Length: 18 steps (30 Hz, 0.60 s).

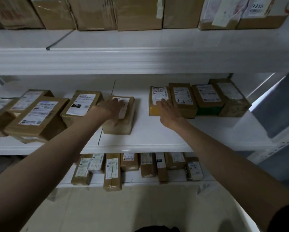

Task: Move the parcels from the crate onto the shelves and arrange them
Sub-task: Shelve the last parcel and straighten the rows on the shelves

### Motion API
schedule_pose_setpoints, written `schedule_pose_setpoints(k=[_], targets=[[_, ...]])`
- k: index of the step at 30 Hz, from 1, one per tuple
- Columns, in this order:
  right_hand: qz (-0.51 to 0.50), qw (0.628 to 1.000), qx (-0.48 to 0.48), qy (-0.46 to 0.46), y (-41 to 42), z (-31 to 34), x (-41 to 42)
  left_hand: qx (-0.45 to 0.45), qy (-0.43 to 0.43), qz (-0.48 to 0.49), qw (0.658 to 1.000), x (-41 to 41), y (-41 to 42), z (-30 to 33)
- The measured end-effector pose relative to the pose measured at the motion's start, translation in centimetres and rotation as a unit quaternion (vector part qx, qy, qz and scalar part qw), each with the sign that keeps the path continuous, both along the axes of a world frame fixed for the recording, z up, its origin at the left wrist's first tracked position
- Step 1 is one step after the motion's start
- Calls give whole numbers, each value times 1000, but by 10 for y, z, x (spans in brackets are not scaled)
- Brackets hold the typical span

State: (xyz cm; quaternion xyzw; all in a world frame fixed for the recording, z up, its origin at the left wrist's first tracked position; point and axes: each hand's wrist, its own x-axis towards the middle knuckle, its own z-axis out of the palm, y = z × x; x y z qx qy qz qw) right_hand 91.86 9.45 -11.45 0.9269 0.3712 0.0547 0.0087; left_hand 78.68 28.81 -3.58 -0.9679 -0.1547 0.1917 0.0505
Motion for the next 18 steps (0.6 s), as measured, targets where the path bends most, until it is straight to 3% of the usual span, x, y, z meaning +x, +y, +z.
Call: schedule_pose_setpoints(k=[8, 18], targets=[[6, 999, 43, 12, -7, 2, 1, -12, -86, -39, 995, 40, -2, -18], [-17, 998, 50, 40, -6, 5, -1, -16, -130, -72, 989, 78, -18, -30]])
